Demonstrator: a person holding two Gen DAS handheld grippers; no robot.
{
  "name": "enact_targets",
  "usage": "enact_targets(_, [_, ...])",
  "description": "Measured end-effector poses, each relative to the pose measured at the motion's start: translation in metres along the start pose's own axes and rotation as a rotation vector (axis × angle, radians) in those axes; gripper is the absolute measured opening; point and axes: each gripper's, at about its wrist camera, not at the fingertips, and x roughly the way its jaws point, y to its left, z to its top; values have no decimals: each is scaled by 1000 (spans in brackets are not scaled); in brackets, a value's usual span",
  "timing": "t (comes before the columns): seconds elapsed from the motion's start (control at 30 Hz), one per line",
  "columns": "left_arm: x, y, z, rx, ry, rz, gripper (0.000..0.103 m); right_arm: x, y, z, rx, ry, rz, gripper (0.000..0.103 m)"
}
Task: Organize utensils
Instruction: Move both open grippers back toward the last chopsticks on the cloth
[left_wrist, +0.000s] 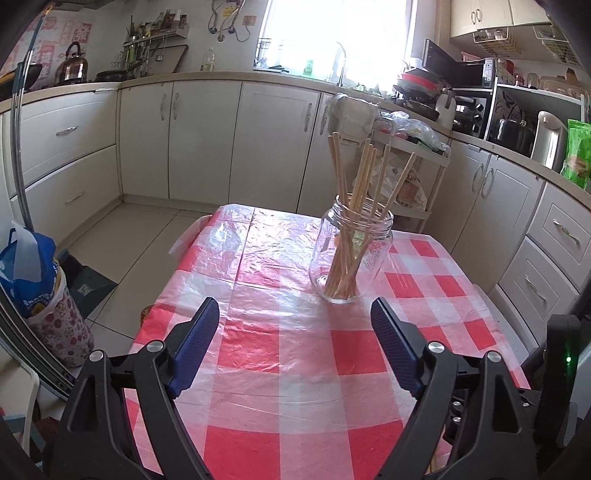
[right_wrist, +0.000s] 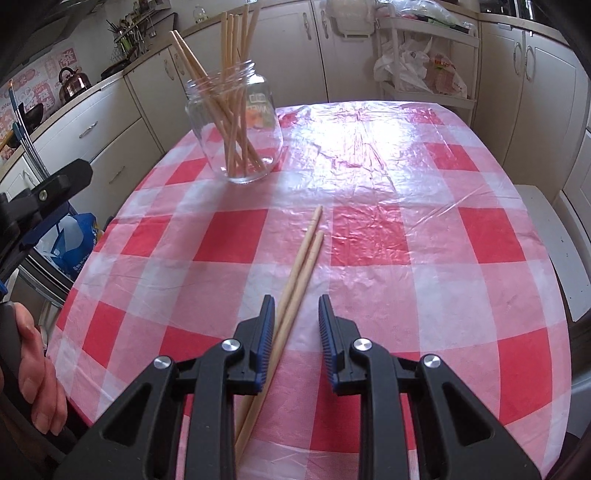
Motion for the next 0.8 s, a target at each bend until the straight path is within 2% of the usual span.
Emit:
enact_targets(0.33, [1, -17, -3, 40, 22, -11, 81, 6, 1, 7, -51, 18, -47, 25])
enact_targets(0.6, [1, -17, -4, 38, 26, -11, 82, 18, 25, 13, -168, 33, -49, 25])
enact_targets(0.7, [1, -14, -3, 32, 30, -6, 82, 18, 27, 12, -187, 35, -49, 19])
enact_targets(0.77, [3, -12, -2, 31, 37, -1, 82, 17, 22, 13, -182, 40, -47, 11])
enact_targets(0.8, [4, -11, -2, 32, 43, 0, 82, 16, 19, 13, -179, 42, -46, 10])
